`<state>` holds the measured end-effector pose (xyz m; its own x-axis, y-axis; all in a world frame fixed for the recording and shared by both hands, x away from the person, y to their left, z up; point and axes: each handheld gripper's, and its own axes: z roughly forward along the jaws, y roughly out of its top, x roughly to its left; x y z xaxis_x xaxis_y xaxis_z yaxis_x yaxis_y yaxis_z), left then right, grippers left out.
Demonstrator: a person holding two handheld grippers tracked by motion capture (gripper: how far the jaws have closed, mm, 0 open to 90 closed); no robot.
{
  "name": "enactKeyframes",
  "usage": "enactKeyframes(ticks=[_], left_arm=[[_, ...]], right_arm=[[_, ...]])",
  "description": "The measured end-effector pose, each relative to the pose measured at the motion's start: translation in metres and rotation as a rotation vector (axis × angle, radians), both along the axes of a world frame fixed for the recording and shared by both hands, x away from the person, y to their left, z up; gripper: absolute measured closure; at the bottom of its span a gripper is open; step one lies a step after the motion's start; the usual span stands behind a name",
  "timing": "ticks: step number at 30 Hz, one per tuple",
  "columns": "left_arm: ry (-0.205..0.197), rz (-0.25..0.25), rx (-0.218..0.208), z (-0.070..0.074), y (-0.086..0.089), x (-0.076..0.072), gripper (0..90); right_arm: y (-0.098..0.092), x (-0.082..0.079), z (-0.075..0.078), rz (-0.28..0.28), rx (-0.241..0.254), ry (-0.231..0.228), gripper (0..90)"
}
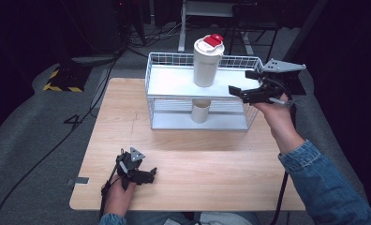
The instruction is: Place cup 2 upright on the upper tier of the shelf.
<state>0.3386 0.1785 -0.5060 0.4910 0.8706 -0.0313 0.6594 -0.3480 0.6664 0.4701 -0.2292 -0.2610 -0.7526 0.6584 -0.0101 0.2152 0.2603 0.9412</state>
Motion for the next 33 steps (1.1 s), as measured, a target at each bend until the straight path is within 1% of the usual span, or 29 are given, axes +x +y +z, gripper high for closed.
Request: enactKeyframes(ticks=[4,8,14,18,22,26,27,33], left_arm=[[0.0,-0.003,0.001,0.0,0.0,0.001,0.0],[0.0,-0.002,0.001,0.0,0.0,0.001,0.0],[0.0,-0.002,0.001,0.0,0.0,0.001,0.0],[0.0,-0.003,0.002,0.0,0.0,0.001,0.0],[0.0,-0.002,0.001,0.0,0.0,0.001,0.0],[0.0,-0.003,0.006,0.0,-0.001,0.001,0.0],[0.0,0.0,0.001,0.0,-0.001,0.001,0.0],[0.001,-0.001,0.001,0.0,-0.002,0.002,0.0]], right_arm=[[-0.014,-0.011,-0.005,-0.003,-0.012,0.009,5.7],[-0.025,-0.021,-0.011,-0.002,-0.036,0.012,5.8],[-0.039,-0.035,-0.02,0.004,-0.035,0.022,5.8],[-0.05,-0.045,-0.031,0.01,-0.039,0.035,6.0],[-0.062,-0.055,-0.042,-0.006,-0.034,0.046,6.0],[-0.071,-0.062,-0.057,0.001,-0.03,0.077,6.0],[-0.073,-0.064,-0.06,-0.001,-0.031,0.084,6.0],[-0.082,-0.07,-0.083,-0.011,-0.033,0.128,6.0]])
